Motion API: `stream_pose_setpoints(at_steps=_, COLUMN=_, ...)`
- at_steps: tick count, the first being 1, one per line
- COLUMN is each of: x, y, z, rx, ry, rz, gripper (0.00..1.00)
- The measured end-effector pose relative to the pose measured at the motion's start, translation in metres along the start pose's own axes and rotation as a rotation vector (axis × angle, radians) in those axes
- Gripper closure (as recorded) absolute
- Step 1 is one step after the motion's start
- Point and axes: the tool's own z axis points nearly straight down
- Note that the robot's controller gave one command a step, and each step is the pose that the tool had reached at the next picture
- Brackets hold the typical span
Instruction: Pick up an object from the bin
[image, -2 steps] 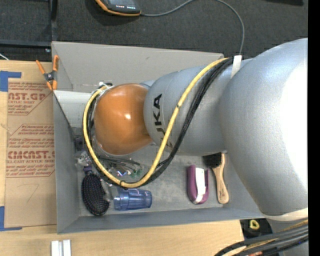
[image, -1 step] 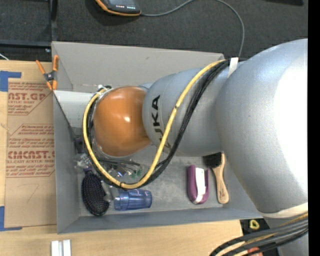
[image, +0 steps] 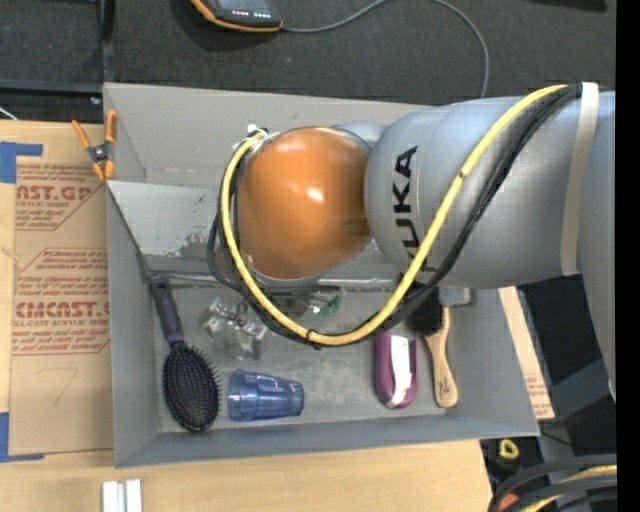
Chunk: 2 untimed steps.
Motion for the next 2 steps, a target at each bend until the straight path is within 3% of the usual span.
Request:
stream_pose_setpoints(at_steps=1, x=0.000, y=0.000, z=0.000, rx=-0.001, ry=0.000, rz=0.000, gripper=1.00)
stream_pose_setpoints(at_steps=2, x=-0.051, y=-0.008, z=0.059, rx=-0.003, ry=-0.003, rz=0.012, gripper=1.00)
